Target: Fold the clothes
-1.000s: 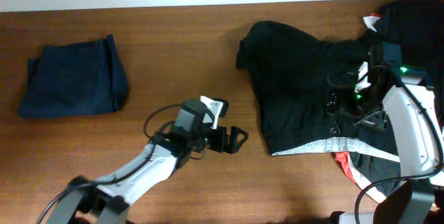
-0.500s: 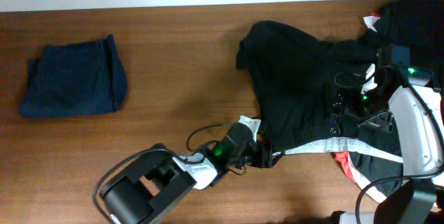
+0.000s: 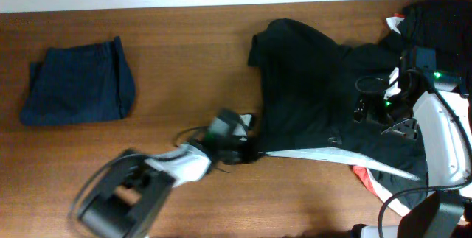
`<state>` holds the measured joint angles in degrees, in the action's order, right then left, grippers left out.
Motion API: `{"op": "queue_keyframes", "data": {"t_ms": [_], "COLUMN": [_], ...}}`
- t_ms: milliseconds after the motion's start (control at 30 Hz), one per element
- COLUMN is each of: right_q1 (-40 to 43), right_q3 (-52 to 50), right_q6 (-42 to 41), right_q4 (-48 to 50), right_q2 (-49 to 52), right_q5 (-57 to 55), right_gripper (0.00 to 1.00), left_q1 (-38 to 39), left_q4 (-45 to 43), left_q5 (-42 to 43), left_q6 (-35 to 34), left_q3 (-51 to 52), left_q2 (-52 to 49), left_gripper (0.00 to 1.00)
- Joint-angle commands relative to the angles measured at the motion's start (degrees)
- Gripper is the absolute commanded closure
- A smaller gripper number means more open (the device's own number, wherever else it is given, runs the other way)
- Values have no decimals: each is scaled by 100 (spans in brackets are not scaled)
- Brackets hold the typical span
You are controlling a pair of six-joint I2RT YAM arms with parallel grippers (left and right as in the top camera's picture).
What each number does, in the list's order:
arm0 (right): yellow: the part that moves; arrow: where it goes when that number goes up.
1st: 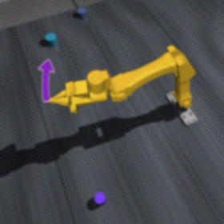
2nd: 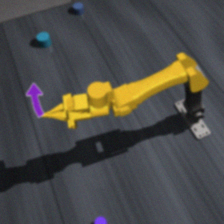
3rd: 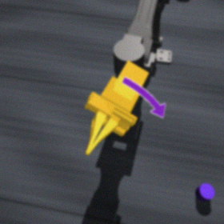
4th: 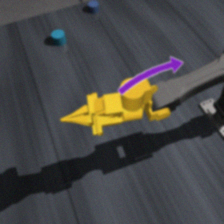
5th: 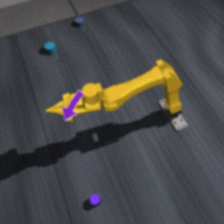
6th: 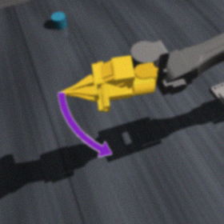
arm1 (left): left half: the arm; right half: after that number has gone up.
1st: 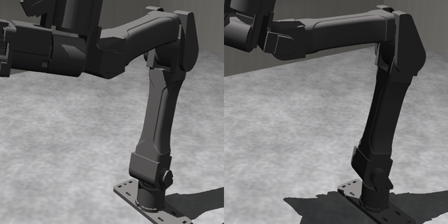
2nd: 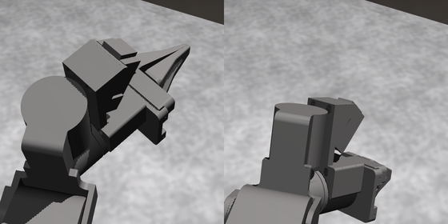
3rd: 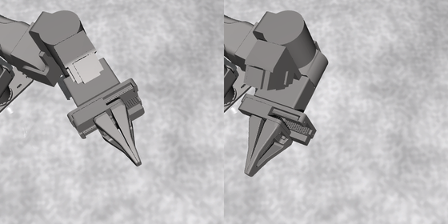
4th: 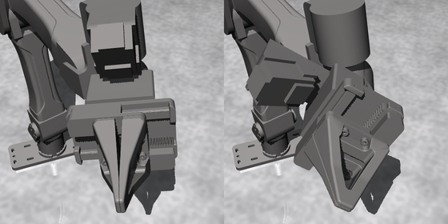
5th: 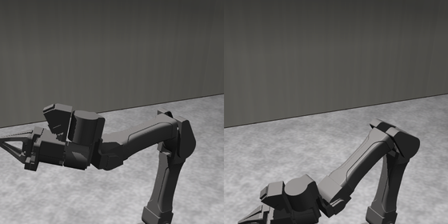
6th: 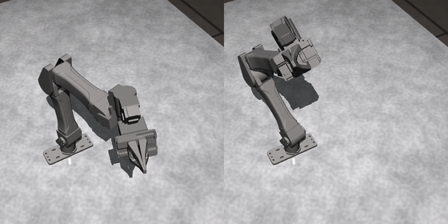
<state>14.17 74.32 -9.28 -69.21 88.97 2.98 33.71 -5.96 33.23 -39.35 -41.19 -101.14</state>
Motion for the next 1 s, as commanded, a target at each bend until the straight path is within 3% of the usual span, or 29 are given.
{"op": "queue_keyframes", "data": {"t_ms": [0,67,133,233,267,300,333,433,567,667,867,967], "right_q1": [15,15,15,15,13,13,13,13,9,4,-2,-20], "right_q3": [48,48,48,48,48,48,48,48,48,48,46,46], "right_q6": [-68,-68,-68,-68,-68,-66,-66,-66,-63,50,85,83], "right_q4": [24,22,22,17,7,-7,-17,-24,90,232,647,1239], "right_q2": [-118,-118,-118,-118,-118,-118,-118,-118,-85,52,699,1279], "right_q5": [-46,-44,-11,103,136,149,146,146,297,710,1008,1290], "right_gripper": [1,1,1,1,1,1,1,1,1,2,4,16], "left_q1": [-1818,-2903,-3722,-4315,-4398,-4446,-4450,-4448,-4369,-4044,-2898,-2258], "left_q4": [1405,1495,949,0,-164,-262,-179,966,3324,4341,4756,4756], "left_q5": [140,-424,-820,-1235,-1294,-1314,-1309,-1139,-855,-702,-455,-470], "left_q6": [1410,1545,1545,1545,1545,1545,1545,1545,1545,1543,997,494], "left_q3": [57,24,4,2,4,2,4,4,4,11,83,116], "left_q2": [1545,2166,2455,2411,2352,2251,2173,2055,2048,2048,2048,2048], "left_gripper": [100,99,99,96,75,23,1,1,1,1,1,1]}}
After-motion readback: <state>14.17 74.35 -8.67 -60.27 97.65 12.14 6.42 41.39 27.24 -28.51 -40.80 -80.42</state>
